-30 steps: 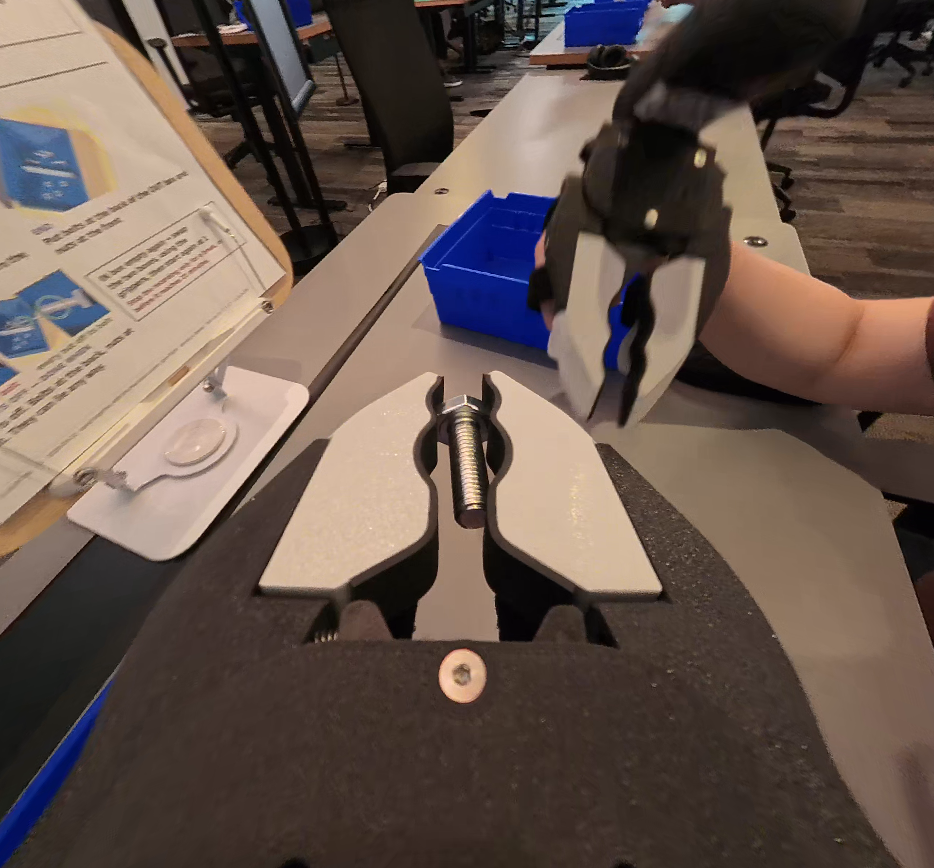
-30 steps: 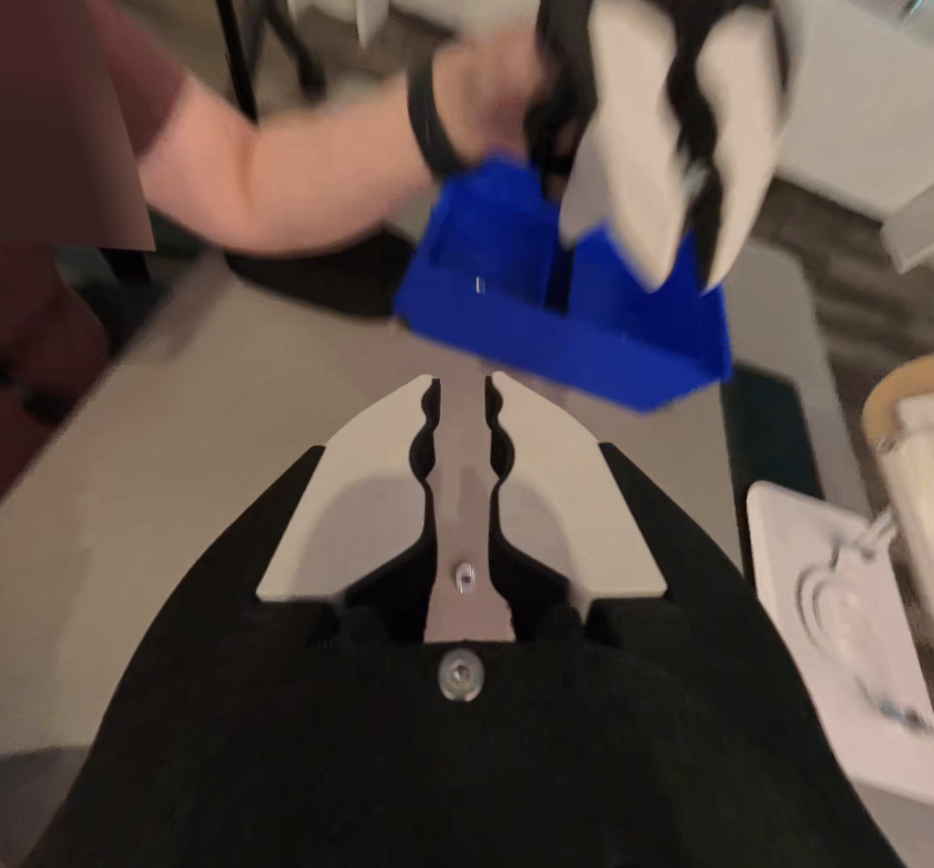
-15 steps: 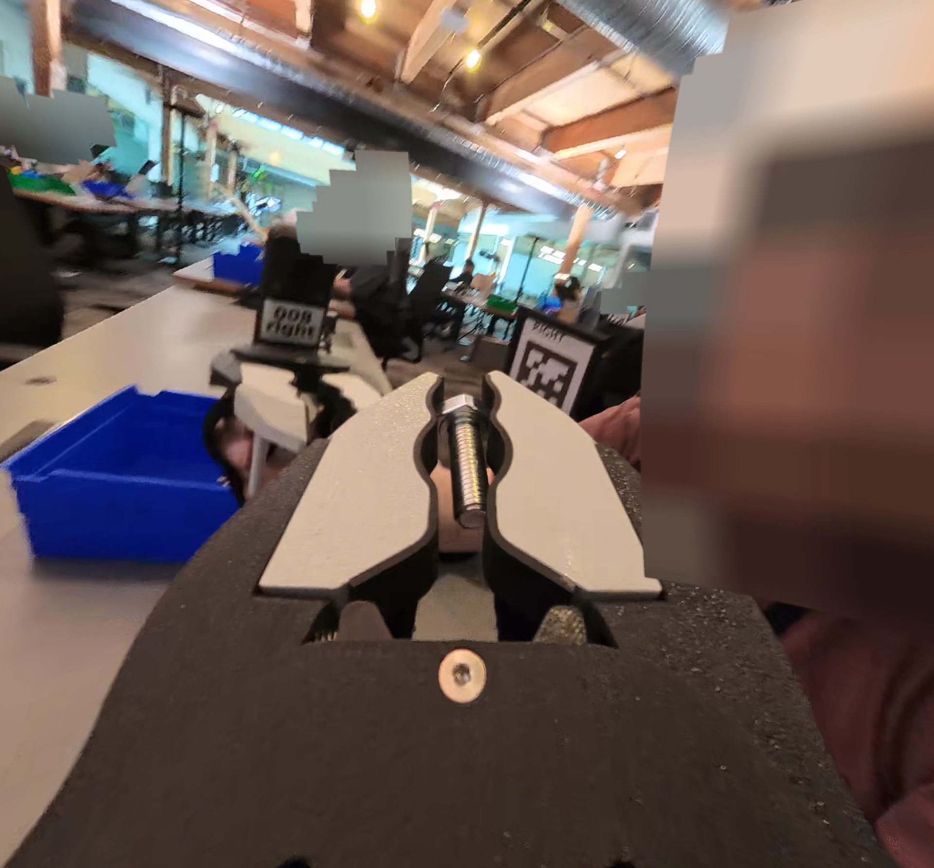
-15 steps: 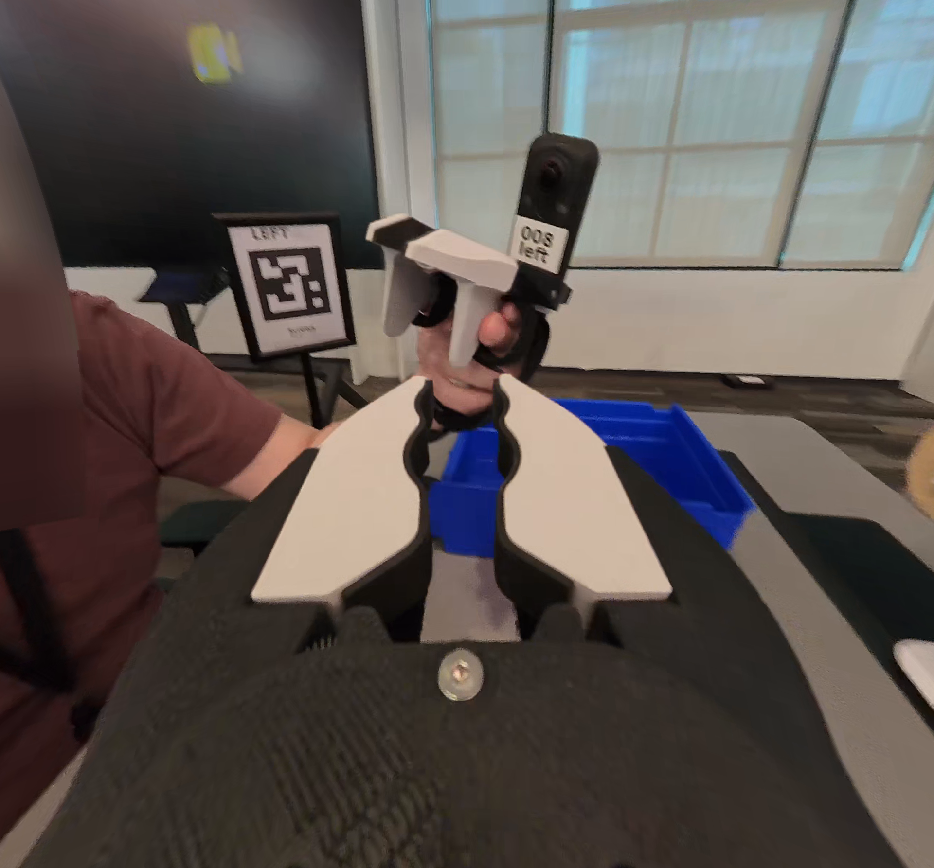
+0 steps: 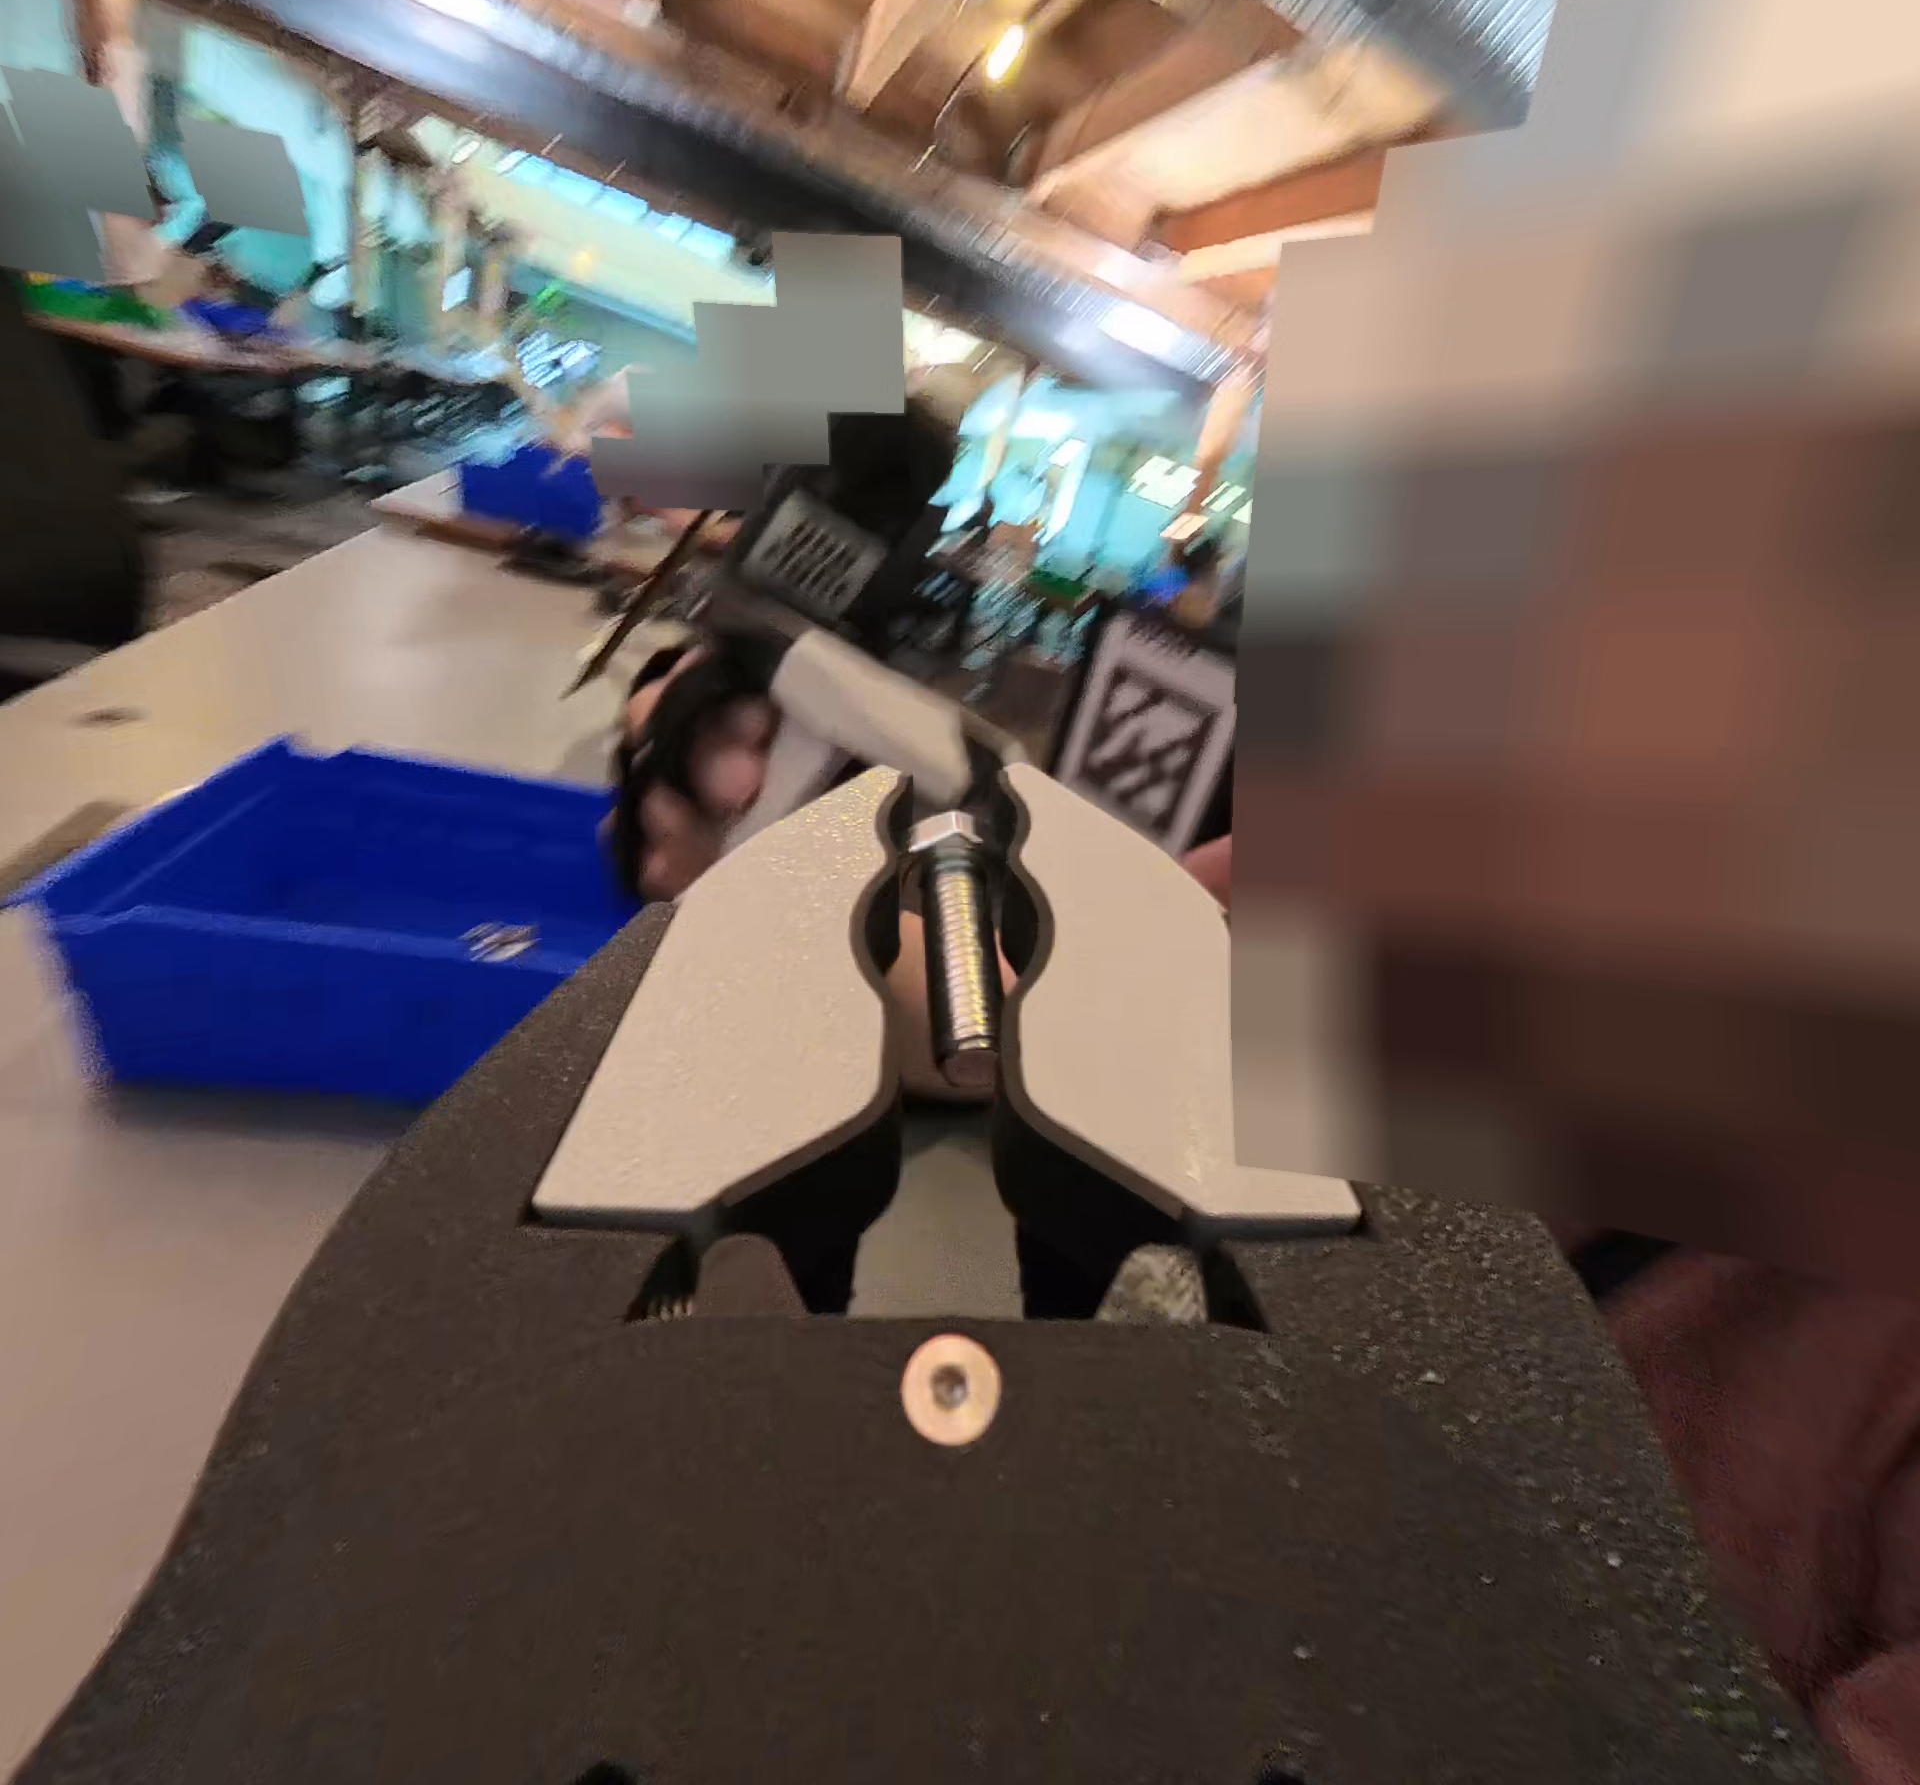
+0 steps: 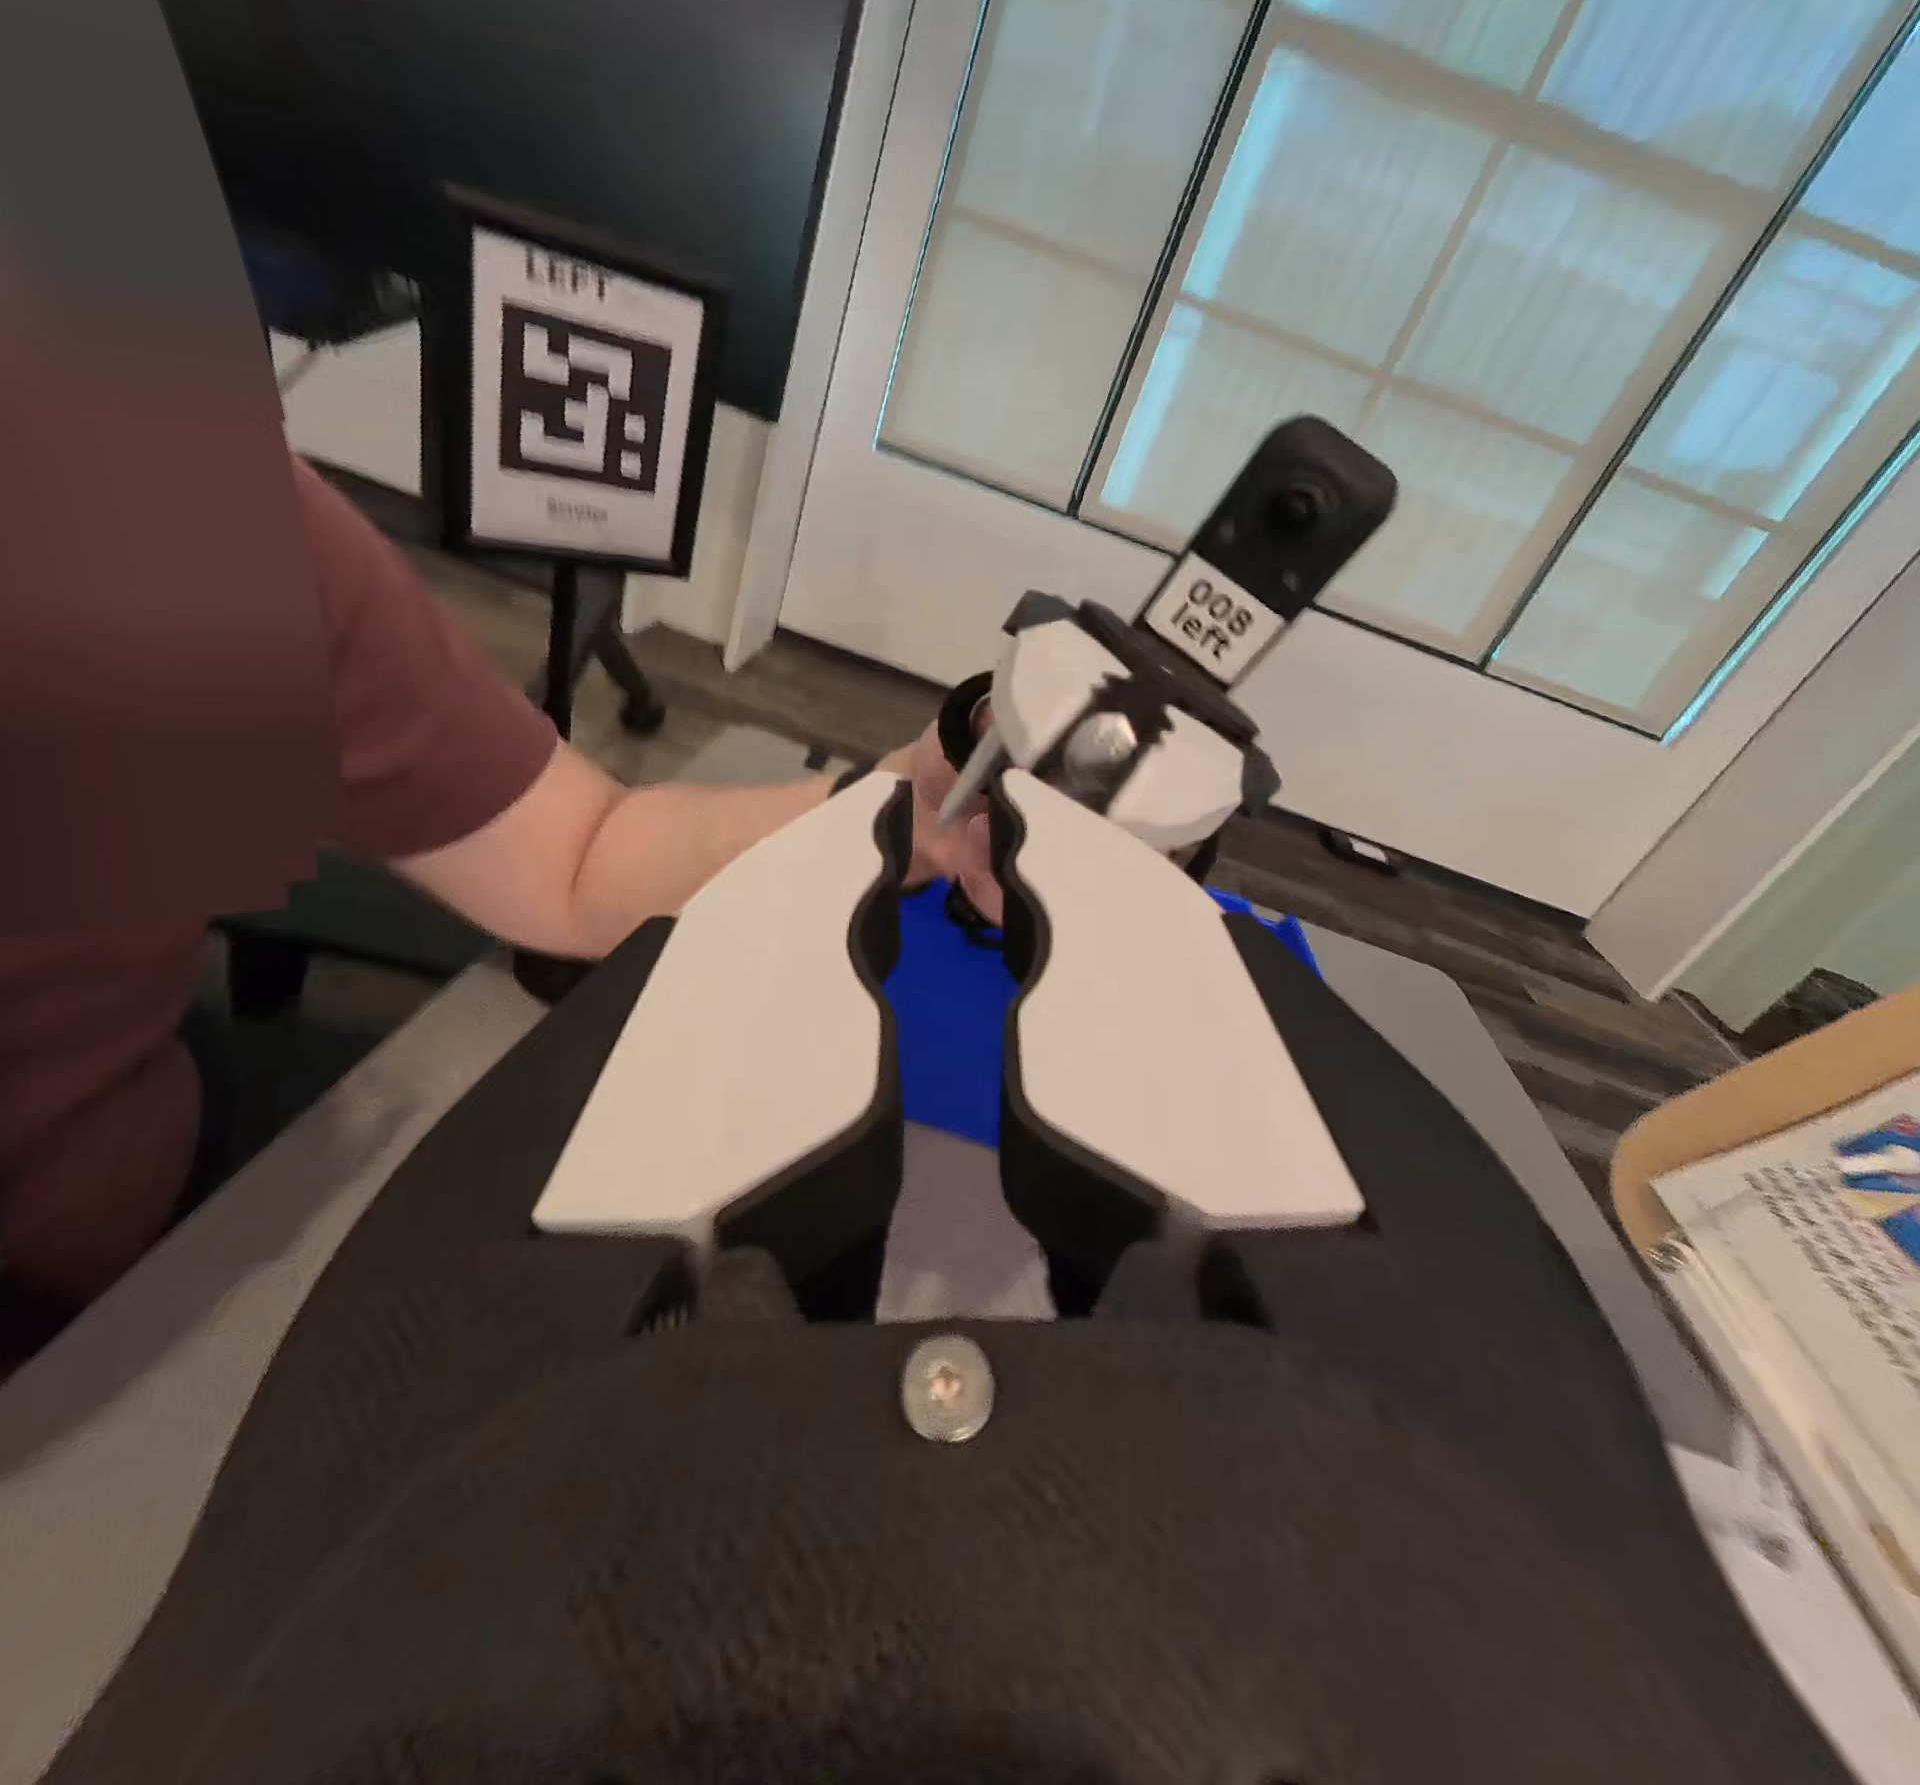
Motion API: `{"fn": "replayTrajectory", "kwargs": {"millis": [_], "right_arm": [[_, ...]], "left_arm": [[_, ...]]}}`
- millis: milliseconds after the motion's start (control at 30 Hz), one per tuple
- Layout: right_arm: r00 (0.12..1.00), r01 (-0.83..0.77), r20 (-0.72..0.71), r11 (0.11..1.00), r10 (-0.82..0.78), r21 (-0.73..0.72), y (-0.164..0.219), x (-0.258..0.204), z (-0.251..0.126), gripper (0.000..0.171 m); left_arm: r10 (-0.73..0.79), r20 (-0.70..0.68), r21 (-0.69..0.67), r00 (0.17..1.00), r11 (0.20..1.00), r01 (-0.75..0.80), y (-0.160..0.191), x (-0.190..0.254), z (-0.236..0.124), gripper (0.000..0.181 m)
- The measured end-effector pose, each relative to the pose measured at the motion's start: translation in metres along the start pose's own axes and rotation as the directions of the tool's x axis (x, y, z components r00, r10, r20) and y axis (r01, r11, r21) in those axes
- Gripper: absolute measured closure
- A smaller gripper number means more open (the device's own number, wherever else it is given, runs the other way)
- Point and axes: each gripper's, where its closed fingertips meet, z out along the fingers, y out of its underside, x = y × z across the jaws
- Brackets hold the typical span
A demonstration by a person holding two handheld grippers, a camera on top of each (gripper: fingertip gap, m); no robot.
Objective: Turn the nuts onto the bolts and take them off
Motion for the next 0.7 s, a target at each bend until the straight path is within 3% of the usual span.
{"fn": "replayTrajectory", "kwargs": {"millis": [33,133,267,367,467,567,633,700], "right_arm": [[0.999,0.036,-0.008,0.999,-0.036,-0.037,-0.002,-0.002,-0.007,0.157],[0.987,0.144,-0.036,0.97,-0.155,-0.197,0.001,-0.007,-0.022,0.156],[0.996,0.056,-0.041,0.913,-0.079,-0.404,0.028,-0.009,-0.028,0.155],[0.999,-0.02,-0.047,0.88,-0.002,-0.474,0.055,-0.001,-0.028,0.155],[0.953,-0.291,-0.05,0.863,0.298,-0.413,0.069,0.005,-0.021,0.155],[0.824,-0.553,-0.028,0.793,0.565,-0.256,0.066,0.019,-0.015,0.153],[0.755,-0.65,0.004,0.75,0.656,-0.121,0.059,0.034,-0.015,0.152],[0.71,-0.7,0.024,0.709,0.704,-0.09,0.063,0.04,-0.016,0.148]], "left_arm": [[0.069,0.082,-0.075,0.994,0.995,-0.063,0.009,-0.008,0.0,0.168],[0.336,0.277,-0.31,0.9,0.918,-0.248,0.029,-0.031,-0.002,0.168],[0.578,0.26,-0.518,0.773,0.759,-0.394,0.048,-0.03,0.005,0.168],[0.661,0.215,-0.648,0.718,0.647,-0.401,0.066,-0.033,0.004,0.168],[0.727,0.234,-0.731,0.646,0.57,-0.376,0.073,-0.049,-0.002,0.168],[0.783,0.264,-0.779,0.564,0.518,-0.354,0.072,-0.066,-0.011,0.168],[0.801,0.275,-0.791,0.532,0.503,-0.349,0.07,-0.071,-0.015,0.168],[0.809,0.297,-0.769,0.508,0.518,-0.374,0.062,-0.07,-0.014,0.168]]}}
